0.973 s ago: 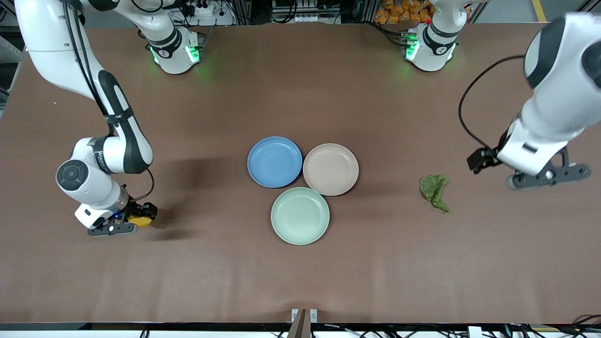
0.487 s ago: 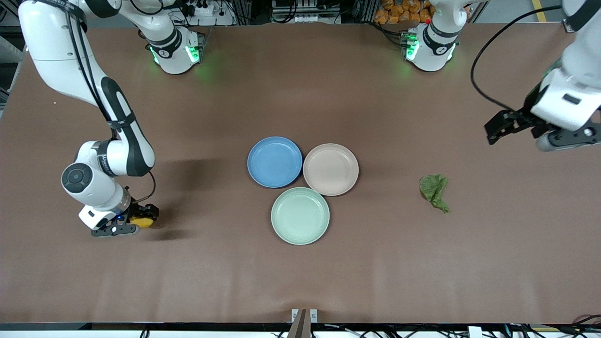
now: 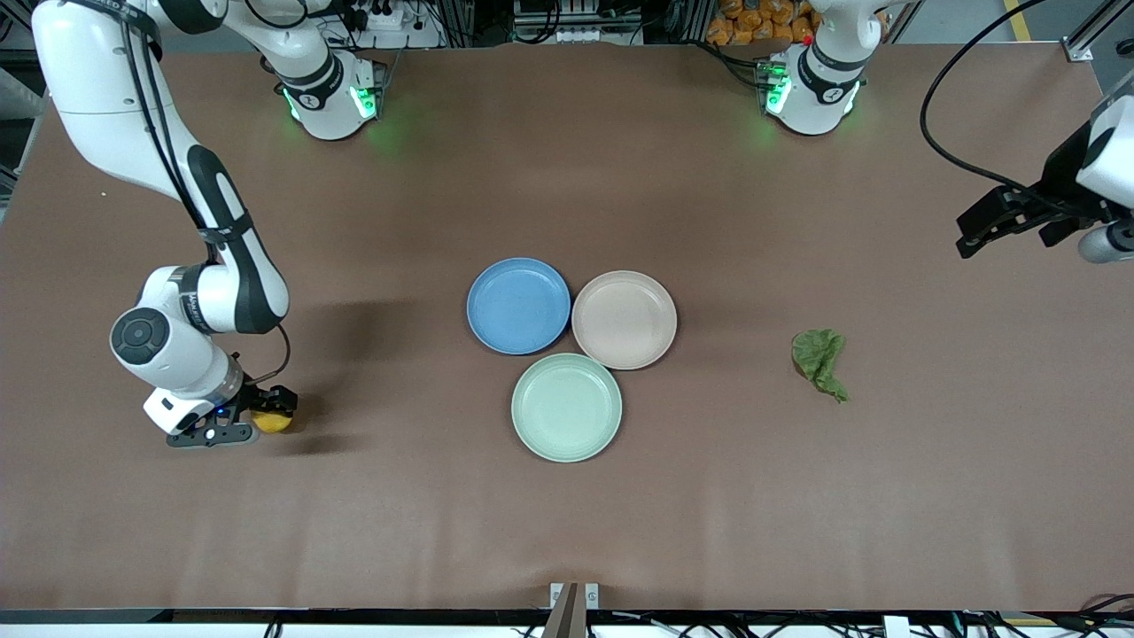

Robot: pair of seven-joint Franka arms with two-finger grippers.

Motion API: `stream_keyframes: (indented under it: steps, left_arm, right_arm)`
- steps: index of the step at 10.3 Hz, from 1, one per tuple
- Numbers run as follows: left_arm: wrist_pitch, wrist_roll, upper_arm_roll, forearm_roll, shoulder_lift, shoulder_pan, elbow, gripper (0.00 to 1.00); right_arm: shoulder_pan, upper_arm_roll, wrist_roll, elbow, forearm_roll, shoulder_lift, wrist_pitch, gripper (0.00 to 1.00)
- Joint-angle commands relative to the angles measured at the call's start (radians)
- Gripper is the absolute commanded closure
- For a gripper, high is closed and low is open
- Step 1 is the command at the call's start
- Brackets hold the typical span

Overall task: Pick lemon and lettuce from blue and beige plates
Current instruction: 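Lower the lemon to the table and open the right gripper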

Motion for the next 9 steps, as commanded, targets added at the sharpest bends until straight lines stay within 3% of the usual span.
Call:
stream_keyframes:
  steps: [1, 4, 9]
  left_arm:
    - [-0.019, 0.023, 0.144, -0.026, -0.03, -0.134, -0.021, 0.0]
    - [-0.025, 0.025, 0.182, -0.026, -0.032, -0.181, -0.023, 0.0]
    - [-0.025, 0.022, 0.182, -0.026, -0.024, -0.172, -0.02, 0.0]
  right_arm:
    - [-0.034, 0.017, -0.015, -0.018, -0.005, -0.068, -0.076, 0.0]
    - [-0.05, 0.017, -0.049, -0.194, -0.005, -0.246, -0.077, 0.0]
    - [-0.051, 0.015, -0.04, -0.437, -0.003, -0.522, -0.09, 0.0]
